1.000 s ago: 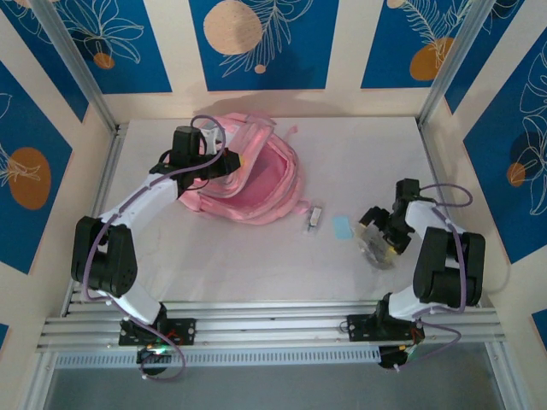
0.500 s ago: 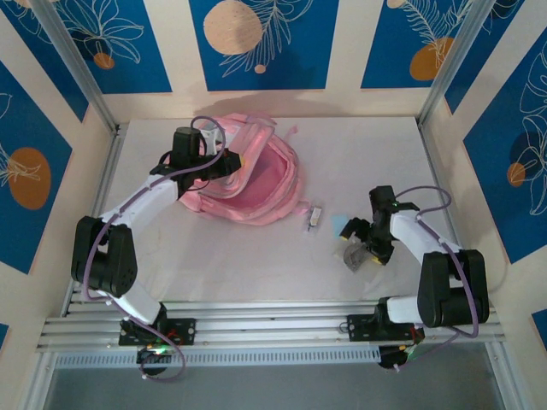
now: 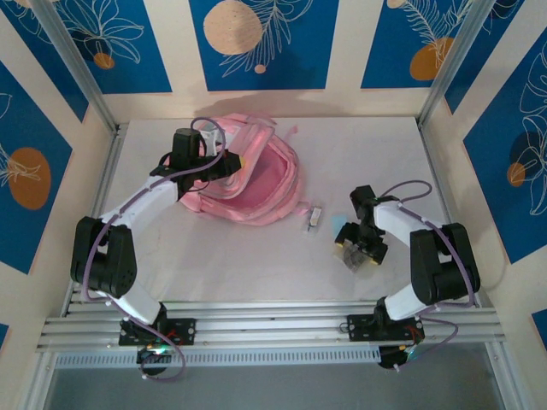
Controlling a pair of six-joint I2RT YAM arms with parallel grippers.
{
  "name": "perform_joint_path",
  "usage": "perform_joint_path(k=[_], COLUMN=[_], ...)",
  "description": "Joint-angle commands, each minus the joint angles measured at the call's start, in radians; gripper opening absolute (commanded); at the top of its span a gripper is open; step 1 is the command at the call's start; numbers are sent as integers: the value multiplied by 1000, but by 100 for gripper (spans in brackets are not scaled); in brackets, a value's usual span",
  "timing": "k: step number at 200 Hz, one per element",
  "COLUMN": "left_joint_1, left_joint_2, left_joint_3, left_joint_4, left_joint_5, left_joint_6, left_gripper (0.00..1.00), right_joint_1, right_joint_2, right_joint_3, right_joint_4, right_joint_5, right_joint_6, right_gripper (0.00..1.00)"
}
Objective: Pack the student bag
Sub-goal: Pick up the loose stationery from the middle-right of the table.
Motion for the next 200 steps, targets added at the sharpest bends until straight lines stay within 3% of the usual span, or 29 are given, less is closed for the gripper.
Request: perform_joint_path(k=[1, 55, 108, 131, 140, 200], left_joint_1=[-10, -10, -10, -10, -10, -10], left_joint_2=[-57, -45, -49, -52, -53, -55], left_joint_3=[-3, 26, 34, 32, 33, 45], left_joint_4=[38, 34, 36, 36, 36, 20], left_joint_5=[57, 63, 61, 63, 63, 51], left_joint_6=[8, 9, 1, -2, -3, 13], left_gripper=[0, 0, 0, 0, 0, 0], right_joint_1=[23, -15, -27, -37, -39, -51], right_joint_2=[19, -57, -135, -146, -146, -264], right_joint_3=[-1, -43, -22, -37, -38, 57], right_joint_4=[43, 65, 29, 51, 55, -55], right_joint_5=[-3, -30, -20, -35, -45, -68], right_joint_6=[39, 22, -9, -14, -17, -103], right_gripper=[88, 50, 31, 15, 0, 0])
